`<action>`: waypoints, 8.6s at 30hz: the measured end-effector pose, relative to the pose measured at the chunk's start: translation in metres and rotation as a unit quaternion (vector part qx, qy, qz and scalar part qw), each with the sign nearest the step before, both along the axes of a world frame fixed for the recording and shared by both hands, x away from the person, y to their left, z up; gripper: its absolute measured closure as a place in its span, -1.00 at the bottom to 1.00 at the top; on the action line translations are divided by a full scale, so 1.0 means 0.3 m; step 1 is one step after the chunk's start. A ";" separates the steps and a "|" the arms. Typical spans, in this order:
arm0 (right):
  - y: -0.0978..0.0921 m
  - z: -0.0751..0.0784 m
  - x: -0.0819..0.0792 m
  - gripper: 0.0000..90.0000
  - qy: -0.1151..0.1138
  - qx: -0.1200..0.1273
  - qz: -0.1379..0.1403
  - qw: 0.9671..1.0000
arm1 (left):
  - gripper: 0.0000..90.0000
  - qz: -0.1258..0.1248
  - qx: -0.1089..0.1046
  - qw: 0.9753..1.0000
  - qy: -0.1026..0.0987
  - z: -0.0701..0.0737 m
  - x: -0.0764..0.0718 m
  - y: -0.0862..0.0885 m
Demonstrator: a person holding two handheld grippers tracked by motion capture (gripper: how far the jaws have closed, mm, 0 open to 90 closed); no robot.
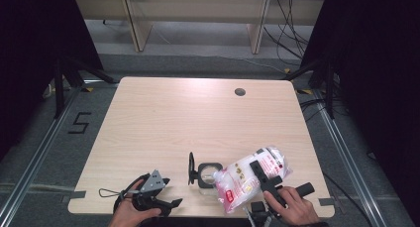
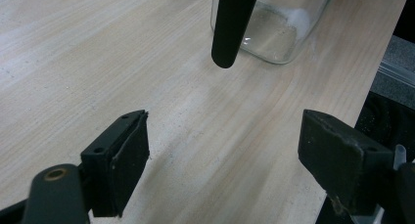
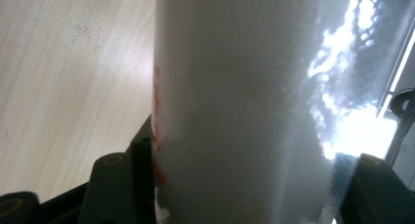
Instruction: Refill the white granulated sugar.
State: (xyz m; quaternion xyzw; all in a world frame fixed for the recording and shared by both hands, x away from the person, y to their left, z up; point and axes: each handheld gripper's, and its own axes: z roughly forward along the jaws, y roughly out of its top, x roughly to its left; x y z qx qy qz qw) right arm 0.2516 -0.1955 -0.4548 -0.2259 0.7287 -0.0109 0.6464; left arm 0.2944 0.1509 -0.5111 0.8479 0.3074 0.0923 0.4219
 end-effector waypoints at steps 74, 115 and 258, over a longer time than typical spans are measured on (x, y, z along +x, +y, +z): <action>-0.026 0.018 -0.005 -0.05 0.000 0.024 0.001 1.000 | -0.58 -0.006 0.004 1.000 -0.004 0.006 -0.004 0.004; -0.024 0.018 -0.005 -0.03 -0.001 0.025 0.011 1.000 | -0.58 -0.015 0.012 1.000 -0.013 0.010 0.000 0.008; -0.026 0.024 -0.015 -0.02 -0.002 0.022 0.007 1.000 | -0.58 -0.013 0.009 1.000 -0.015 0.015 0.001 0.015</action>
